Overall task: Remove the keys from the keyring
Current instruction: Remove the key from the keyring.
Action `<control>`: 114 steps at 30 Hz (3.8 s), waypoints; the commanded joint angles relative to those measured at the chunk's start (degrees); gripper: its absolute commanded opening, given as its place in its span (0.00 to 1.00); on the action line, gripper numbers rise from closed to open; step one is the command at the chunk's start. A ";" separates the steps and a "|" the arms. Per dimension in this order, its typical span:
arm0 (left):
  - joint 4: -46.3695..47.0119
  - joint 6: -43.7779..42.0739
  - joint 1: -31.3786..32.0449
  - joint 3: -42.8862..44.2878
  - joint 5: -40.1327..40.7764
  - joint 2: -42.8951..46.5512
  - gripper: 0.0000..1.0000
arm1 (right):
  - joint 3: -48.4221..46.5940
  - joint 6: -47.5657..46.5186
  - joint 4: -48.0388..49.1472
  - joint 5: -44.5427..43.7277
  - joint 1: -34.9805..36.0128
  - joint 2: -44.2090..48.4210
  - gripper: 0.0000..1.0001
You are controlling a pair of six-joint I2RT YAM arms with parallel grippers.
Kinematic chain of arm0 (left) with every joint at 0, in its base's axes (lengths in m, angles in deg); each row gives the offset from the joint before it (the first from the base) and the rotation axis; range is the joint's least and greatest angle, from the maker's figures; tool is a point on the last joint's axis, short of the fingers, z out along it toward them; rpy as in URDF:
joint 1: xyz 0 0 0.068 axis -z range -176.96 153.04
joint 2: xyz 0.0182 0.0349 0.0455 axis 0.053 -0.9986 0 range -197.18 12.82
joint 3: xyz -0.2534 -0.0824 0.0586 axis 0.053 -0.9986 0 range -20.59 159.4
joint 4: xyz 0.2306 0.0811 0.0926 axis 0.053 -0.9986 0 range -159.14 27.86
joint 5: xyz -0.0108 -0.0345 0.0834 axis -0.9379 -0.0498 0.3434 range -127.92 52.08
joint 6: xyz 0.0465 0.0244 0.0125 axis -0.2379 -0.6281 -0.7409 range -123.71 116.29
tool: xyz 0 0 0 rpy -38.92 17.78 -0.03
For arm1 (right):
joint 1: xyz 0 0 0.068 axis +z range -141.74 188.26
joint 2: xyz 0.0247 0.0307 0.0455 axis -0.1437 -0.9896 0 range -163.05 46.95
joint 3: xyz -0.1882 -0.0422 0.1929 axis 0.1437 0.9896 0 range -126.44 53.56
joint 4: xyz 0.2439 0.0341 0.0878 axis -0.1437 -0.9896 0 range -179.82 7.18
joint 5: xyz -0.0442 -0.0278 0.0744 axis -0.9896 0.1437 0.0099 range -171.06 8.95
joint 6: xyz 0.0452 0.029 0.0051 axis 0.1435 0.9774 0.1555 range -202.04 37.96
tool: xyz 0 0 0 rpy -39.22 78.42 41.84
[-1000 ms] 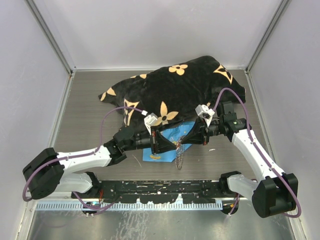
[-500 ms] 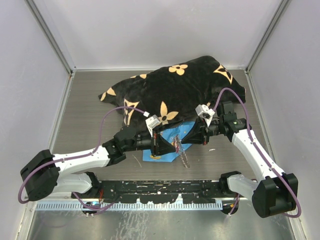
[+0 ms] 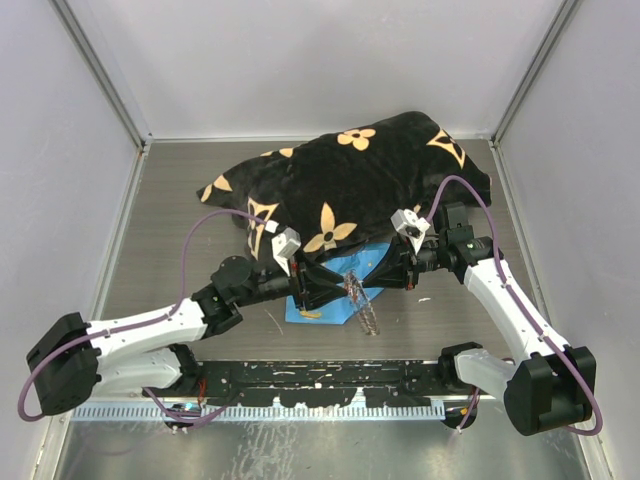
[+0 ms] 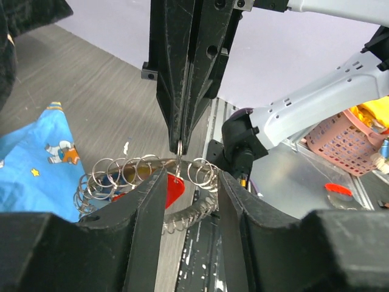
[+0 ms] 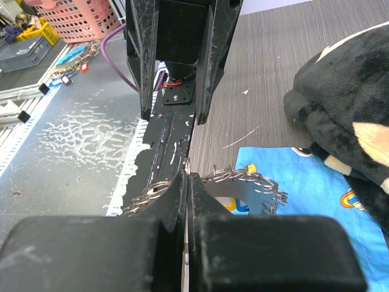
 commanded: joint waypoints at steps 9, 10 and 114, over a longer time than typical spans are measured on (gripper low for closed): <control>12.47 -1.64 0.51 2.49 0.16 -6.92 0.40 | -0.34 0.54 1.54 3.66 -0.04 1.05 0.01; 12.70 -1.56 0.48 2.52 0.17 -7.17 0.40 | -0.34 0.54 1.55 3.66 -0.03 1.09 0.01; -63.66 -23.49 -2.01 46.06 -19.27 -20.20 0.00 | -1.98 -4.59 -3.94 -2.83 8.07 -0.97 0.20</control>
